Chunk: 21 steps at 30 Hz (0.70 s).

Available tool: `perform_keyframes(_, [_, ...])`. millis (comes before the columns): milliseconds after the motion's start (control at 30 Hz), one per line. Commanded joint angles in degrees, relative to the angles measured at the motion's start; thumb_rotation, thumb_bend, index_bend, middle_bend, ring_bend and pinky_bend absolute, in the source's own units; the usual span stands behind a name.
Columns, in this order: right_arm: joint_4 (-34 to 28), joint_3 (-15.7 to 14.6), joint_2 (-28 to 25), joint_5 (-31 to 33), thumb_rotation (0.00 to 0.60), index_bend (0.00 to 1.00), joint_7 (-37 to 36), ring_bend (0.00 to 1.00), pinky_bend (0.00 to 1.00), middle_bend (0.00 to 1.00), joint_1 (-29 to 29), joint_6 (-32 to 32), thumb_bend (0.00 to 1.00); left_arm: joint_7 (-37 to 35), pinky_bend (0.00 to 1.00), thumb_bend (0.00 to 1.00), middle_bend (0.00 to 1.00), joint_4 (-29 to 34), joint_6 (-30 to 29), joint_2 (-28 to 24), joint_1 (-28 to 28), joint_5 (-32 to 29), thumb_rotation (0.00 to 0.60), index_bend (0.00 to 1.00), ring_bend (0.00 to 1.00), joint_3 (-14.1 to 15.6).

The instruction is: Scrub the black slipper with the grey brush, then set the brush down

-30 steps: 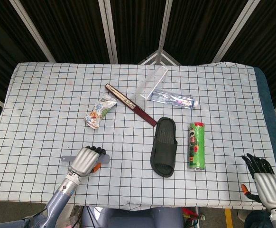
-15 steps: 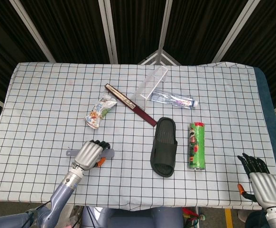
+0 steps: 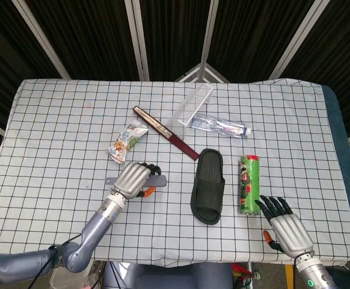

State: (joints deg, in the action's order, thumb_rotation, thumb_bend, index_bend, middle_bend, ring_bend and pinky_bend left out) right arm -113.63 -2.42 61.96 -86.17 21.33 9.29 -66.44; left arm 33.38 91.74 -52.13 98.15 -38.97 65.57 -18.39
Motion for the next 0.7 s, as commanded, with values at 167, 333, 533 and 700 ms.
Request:
perform_keyframes(167, [-2.3, 0.7, 3.4, 0.3, 0.600, 0.00, 2.6, 0.00, 0.00, 0.00, 1.9, 1.5, 0.54, 5.1, 0.54, 0.70, 0.55, -0.2, 2.1, 1.0, -6.4, -8.7, 0.600, 0.44, 0.47, -4.1])
perform_keyframes(333, [-3.0, 1.1, 6.2, 1.0, 0.600, 0.00, 4.6, 0.00, 0.00, 0.01, 3.1, 2.5, 0.54, 6.9, 0.53, 0.70, 0.55, -1.8, 3.1, 2.5, -10.9, -15.0, 0.600, 0.44, 0.47, -5.8])
perform_keyframes(533, [-2.1, 0.7, 9.9, 2.1, 0.600, 0.00, 5.7, 0.00, 0.00, 0.02, 4.3, 4.2, 0.54, 8.7, 0.53, 0.70, 0.55, -5.2, 4.5, 4.6, -16.4, -21.7, 0.600, 0.44, 0.47, -6.4])
perform_keyframes(700, [-1.5, 0.4, 12.6, 2.7, 0.600, 0.00, 6.5, 0.00, 0.01, 0.04, 5.2, 5.3, 0.55, 9.9, 0.53, 0.70, 0.55, -7.5, 4.5, 6.4, -20.3, -24.7, 0.600, 0.44, 0.47, -6.3])
